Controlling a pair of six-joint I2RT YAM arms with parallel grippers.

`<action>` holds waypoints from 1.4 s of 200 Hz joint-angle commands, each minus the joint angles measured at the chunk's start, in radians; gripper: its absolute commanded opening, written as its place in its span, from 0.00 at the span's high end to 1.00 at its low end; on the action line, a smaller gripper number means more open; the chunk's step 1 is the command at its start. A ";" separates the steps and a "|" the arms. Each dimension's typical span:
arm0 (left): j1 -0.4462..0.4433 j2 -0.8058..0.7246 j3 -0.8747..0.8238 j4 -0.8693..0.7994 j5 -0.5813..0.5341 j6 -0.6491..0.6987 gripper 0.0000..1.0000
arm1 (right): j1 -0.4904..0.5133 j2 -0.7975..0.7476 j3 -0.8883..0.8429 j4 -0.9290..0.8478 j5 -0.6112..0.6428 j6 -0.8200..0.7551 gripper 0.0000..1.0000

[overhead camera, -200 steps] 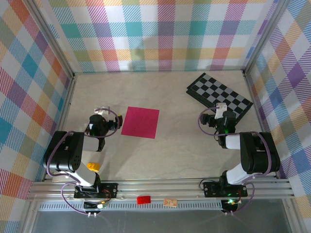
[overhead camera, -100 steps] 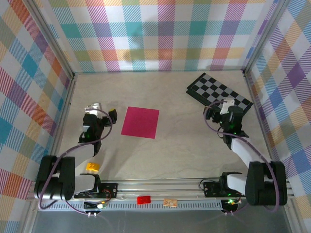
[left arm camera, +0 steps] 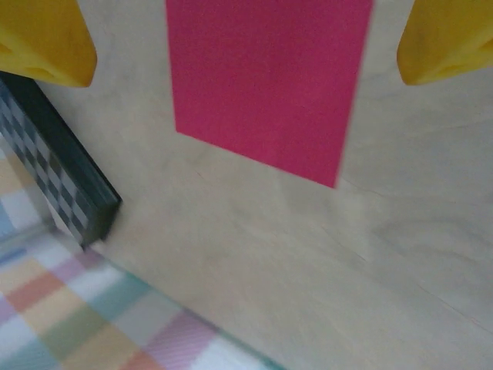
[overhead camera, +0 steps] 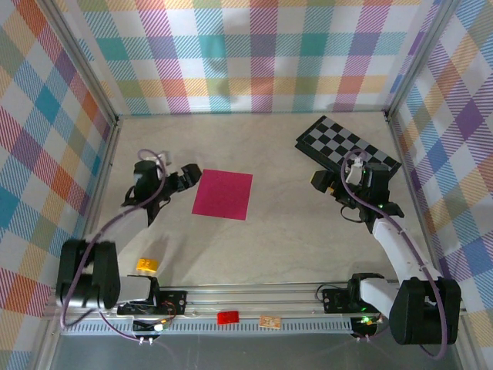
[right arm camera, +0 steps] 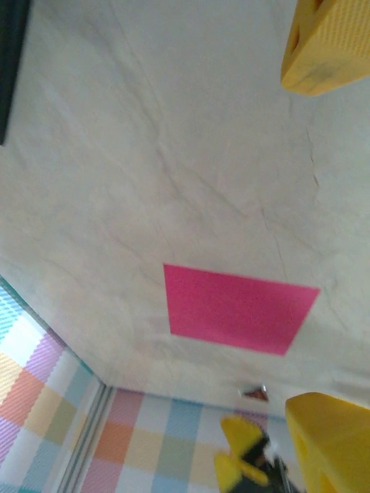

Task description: Fold a paper plane with a square sheet of paper (pick it up from the middle)

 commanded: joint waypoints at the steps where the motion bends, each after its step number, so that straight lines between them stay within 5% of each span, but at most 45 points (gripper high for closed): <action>1: -0.072 0.123 0.111 -0.152 0.154 0.014 0.00 | 0.013 -0.008 -0.032 0.029 -0.085 0.129 0.01; 42: -0.203 0.341 0.317 -0.336 0.054 0.086 0.00 | 0.026 -0.045 -0.026 -0.050 -0.079 0.131 0.01; 97: -0.242 0.494 0.440 -0.468 -0.085 0.067 0.00 | 0.028 -0.165 -0.087 -0.101 -0.004 0.156 0.01; 178: -0.320 0.445 0.253 -0.395 -0.158 -0.105 0.00 | 0.028 -0.167 -0.080 -0.172 0.115 0.212 0.01; 228: -0.512 0.382 0.192 -0.373 -0.406 -0.252 0.00 | 0.027 -0.171 -0.127 -0.131 0.135 0.204 0.01; 280: -0.636 0.354 0.244 -0.453 -0.574 -0.250 0.00 | 0.025 -0.137 -0.077 -0.195 0.213 0.144 0.01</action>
